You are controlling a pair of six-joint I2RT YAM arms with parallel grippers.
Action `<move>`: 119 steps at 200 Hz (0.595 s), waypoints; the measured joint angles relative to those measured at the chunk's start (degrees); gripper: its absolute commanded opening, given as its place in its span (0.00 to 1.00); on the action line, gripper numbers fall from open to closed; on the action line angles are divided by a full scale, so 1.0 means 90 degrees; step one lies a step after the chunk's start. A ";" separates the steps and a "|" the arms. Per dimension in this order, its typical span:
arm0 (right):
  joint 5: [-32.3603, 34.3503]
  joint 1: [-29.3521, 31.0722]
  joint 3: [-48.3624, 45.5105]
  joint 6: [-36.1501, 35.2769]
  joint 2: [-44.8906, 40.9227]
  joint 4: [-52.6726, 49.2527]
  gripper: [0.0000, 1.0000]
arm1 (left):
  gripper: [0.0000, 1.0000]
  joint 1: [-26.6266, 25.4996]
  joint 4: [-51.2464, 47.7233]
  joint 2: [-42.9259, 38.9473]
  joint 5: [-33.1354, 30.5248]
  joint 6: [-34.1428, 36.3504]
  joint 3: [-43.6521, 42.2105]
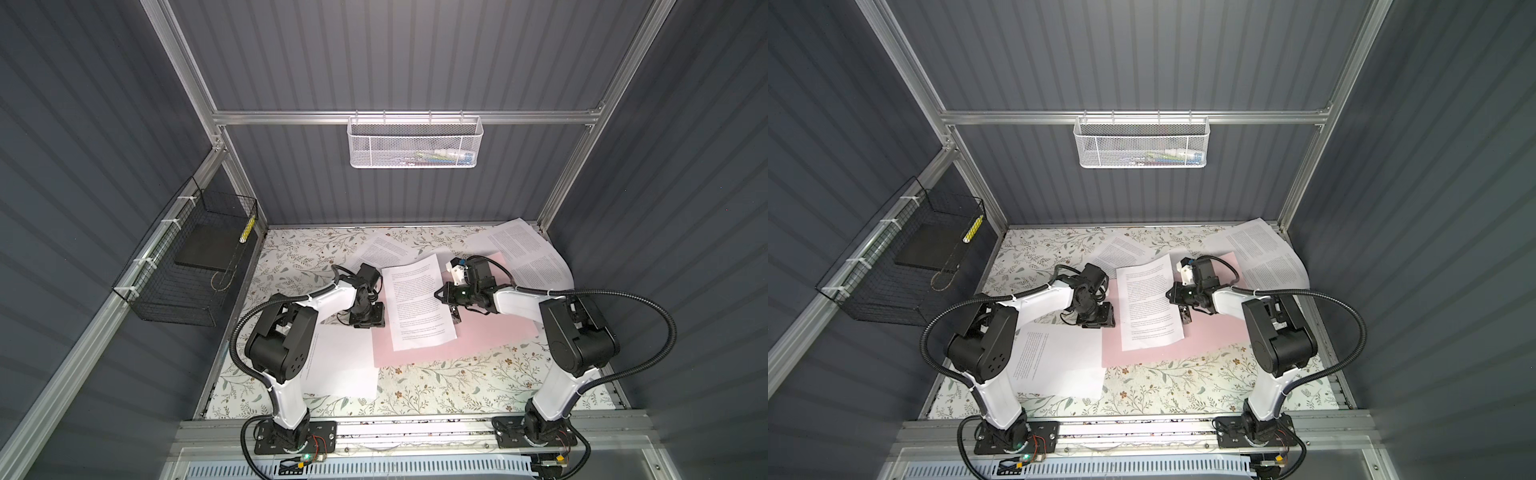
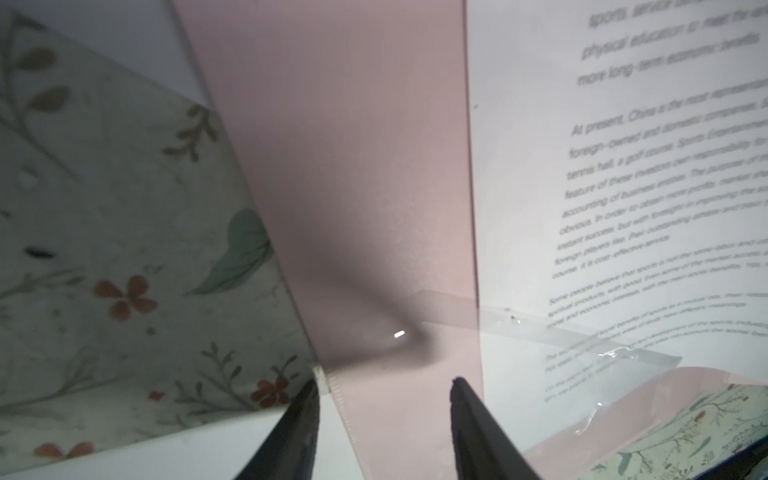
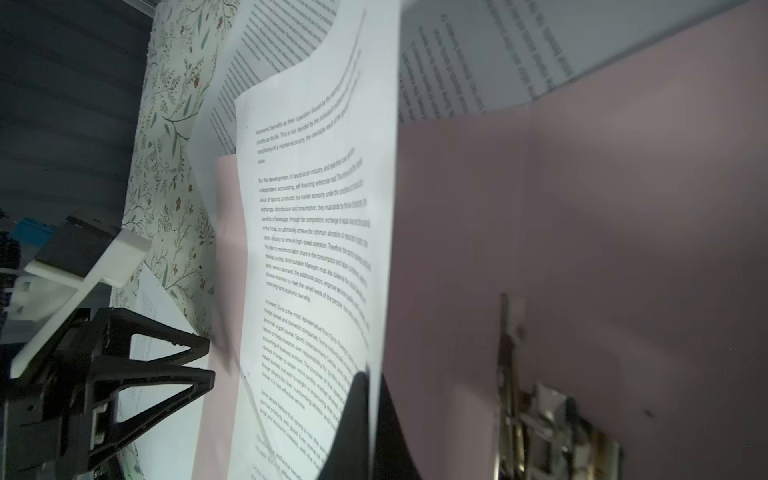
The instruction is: Put the files into the folder
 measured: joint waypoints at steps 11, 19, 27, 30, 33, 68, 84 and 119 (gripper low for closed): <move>0.0107 0.0000 0.0019 -0.0002 0.0000 -0.0100 0.00 | 0.52 0.0002 0.0000 0.0000 0.0012 0.0000 0.0000; 0.0158 0.0000 0.0022 0.0000 0.0000 -0.0151 0.00 | 0.52 0.0002 0.0002 0.0000 0.0019 0.0000 -0.0005; 0.0189 0.0000 0.0027 -0.0002 0.0005 -0.0192 0.00 | 0.52 0.0002 0.0002 0.0000 0.0027 0.0000 -0.0005; 0.0194 0.0000 0.0029 -0.0002 0.0007 -0.0206 0.00 | 0.52 0.0002 0.0002 0.0000 0.0032 0.0000 -0.0005; 0.0202 0.0000 0.0039 -0.0002 0.0015 -0.0226 0.00 | 0.52 0.0002 0.0005 0.0000 0.0036 0.0000 -0.0005; 0.0143 0.0002 0.0066 0.0000 0.0172 -0.0248 0.00 | 0.53 0.0002 0.0012 0.0000 0.0073 0.0000 -0.0010; 0.0075 0.0012 0.0063 0.0017 0.0248 -0.0228 0.00 | 0.54 0.0002 0.0017 0.0000 0.0092 0.0000 -0.0010; -0.0075 0.0049 0.0063 0.0138 0.0338 -0.0005 0.00 | 0.55 0.0002 0.0029 0.0000 0.0117 0.0000 -0.0010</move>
